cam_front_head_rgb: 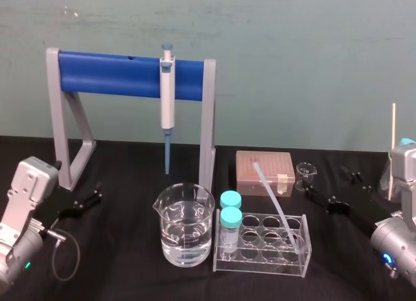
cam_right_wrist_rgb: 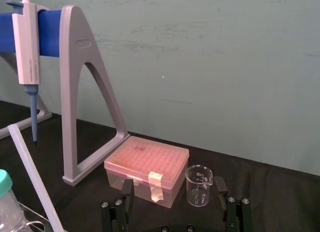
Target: Pick up the stirring rod with one hand, then place it down.
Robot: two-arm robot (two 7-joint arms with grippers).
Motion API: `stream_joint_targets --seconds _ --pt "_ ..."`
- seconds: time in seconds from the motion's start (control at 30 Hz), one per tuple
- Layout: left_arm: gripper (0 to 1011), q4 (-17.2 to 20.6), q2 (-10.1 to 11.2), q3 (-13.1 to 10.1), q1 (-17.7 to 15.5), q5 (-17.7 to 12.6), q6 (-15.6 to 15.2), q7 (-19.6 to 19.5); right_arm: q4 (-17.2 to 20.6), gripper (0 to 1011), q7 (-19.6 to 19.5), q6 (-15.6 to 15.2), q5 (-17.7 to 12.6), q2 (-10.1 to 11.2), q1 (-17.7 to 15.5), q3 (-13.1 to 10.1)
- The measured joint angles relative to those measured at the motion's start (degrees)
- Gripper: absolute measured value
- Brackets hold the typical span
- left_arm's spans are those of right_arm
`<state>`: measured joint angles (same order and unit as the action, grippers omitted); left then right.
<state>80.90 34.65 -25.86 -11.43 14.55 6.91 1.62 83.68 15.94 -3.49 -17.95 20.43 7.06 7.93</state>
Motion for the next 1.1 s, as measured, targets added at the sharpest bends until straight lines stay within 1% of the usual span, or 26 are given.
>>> stream_joint_targets --seconds 1.1 --pt "1001 0.00 0.00 0.00 0.00 0.00 0.00 0.00 0.06 1002 0.08 0.19 -0.18 -0.05 -0.05 -0.17"
